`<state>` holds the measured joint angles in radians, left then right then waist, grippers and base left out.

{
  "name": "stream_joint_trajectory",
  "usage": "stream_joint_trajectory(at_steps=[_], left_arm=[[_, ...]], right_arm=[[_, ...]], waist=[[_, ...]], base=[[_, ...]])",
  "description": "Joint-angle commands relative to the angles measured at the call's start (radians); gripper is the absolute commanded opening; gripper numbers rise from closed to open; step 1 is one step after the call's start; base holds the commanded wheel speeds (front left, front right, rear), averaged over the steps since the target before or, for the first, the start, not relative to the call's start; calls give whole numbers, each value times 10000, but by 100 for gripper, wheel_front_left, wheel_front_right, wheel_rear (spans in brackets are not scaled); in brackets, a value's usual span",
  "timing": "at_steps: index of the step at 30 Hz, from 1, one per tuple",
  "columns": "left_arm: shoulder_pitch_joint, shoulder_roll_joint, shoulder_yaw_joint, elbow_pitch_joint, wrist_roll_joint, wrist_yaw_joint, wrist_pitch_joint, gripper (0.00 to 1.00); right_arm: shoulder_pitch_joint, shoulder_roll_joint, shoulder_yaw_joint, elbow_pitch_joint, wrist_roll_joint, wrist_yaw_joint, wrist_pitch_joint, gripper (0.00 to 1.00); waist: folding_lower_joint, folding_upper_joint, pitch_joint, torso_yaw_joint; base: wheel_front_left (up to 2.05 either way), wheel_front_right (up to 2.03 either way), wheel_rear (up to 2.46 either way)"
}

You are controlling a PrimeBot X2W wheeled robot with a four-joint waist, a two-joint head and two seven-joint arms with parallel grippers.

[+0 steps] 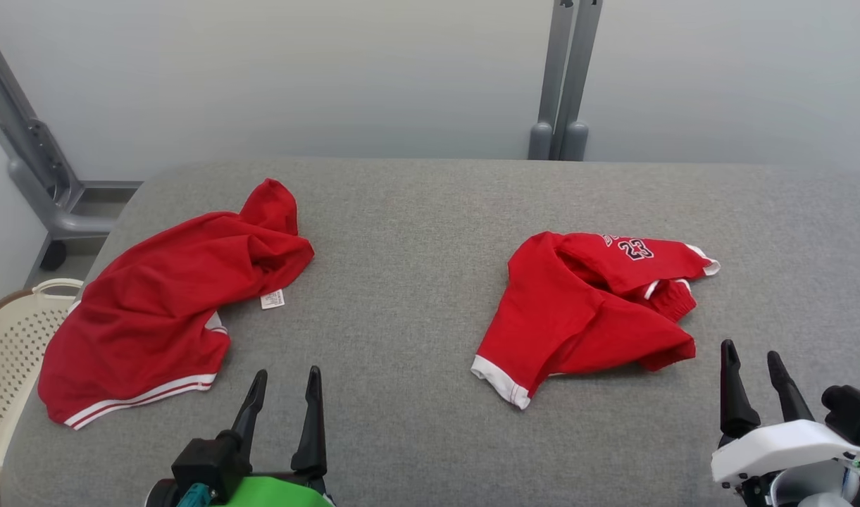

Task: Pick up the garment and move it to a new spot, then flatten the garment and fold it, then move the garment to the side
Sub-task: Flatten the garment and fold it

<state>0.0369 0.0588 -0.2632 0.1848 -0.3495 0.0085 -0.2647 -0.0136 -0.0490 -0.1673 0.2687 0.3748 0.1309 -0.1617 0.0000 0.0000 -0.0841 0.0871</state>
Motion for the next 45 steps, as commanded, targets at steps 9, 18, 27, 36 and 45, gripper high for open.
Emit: stream_joint_trajectory(at_steps=[9, 18, 27, 36, 45], left_arm=[[651, 104, 466, 202, 313, 69, 1, 100], [831, 111, 644, 381, 568, -41, 1, 100], [518, 37, 410, 555, 714, -356, 1, 100], [-1335, -39, -1957, 1577, 656, -1257, 1275, 100], [-3561, -64, -4262, 2881, -541, -1298, 2041, 100]], right_arm=[[379, -29, 901, 103, 455, -3, -739, 100], [515, -30, 1217, 65, 18, -3, -656, 100], [448, -30, 1553, -124, -24, -3, -454, 100], [634, -23, 2011, -530, -584, -3, -89, 100], [644, -25, 2631, -1110, -1670, -3, 276, 100]], waist=[[0, 0, -243, -430], [0, 0, -296, -537], [0, 0, -207, -562], [0, 0, 123, -811], [0, 0, 696, -1756]], base=[[0, 0, 0], [0, 0, 0], [0, 0, 0], [0, 0, 0], [0, 0, 0]])
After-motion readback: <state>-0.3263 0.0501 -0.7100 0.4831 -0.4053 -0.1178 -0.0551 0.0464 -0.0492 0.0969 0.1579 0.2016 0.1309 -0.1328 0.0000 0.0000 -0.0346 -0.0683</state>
